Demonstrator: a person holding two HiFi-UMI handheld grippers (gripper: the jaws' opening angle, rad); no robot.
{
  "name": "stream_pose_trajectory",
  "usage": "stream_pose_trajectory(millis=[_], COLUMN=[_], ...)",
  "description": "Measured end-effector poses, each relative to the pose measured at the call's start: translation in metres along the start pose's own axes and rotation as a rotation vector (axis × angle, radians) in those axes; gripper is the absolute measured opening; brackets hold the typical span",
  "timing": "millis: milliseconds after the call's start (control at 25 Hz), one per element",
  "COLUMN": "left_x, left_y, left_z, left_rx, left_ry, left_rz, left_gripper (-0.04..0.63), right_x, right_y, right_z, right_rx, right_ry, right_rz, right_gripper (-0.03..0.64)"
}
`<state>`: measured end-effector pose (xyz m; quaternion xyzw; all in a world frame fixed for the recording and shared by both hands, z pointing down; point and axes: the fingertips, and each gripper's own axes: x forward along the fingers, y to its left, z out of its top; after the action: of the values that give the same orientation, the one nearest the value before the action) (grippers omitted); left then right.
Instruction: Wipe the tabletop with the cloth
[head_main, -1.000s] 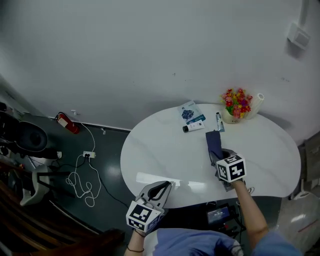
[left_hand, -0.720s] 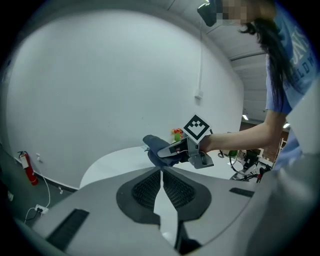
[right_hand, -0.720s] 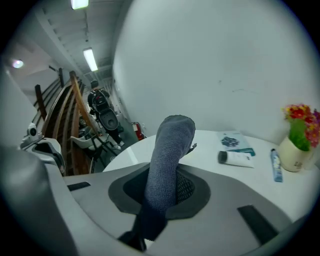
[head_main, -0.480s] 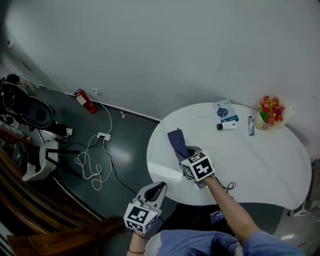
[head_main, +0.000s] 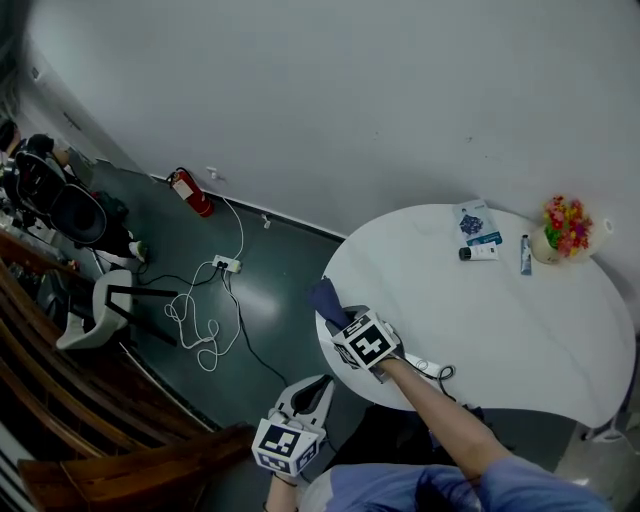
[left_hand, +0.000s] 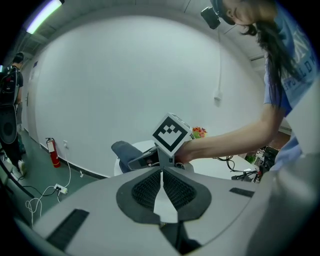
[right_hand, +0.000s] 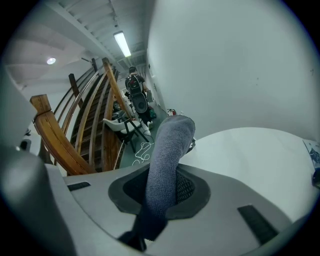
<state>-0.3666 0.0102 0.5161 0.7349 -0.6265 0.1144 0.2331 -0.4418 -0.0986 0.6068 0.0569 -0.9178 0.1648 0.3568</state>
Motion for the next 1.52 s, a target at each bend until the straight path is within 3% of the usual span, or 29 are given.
stream_pose_trajectory(millis=[280,440,760,1520], left_x=[0.013,0.032,0.081,0.192], left_y=[-0.016,-0.038,-0.105,-0.353], left_z=[0.004,0.009,0.025,0.049], left_rx=[0.022,0.041,0.107,0.283], left_ry=[0.001,0.008,0.026,0.064], left_rz=[-0.028,-0.078,-0.205,-0.592], left_gripper=[0.020,0.020,0.020,0.020], right_x=[-0.012,-0.044,-0.123,-0.393], right_y=[-0.033,-0.066,-0.138,-0.292], right_z=[-0.041,-0.054,-0.130,-0.335], right_rx=[0.044,0.071,0.174,0.451], right_ry=[0.054,0.034,0.071,0.058], right_rz=[-0.056,-0.119,-0.237,-0.586], right_gripper=[0.067,0.067,0.067,0.067])
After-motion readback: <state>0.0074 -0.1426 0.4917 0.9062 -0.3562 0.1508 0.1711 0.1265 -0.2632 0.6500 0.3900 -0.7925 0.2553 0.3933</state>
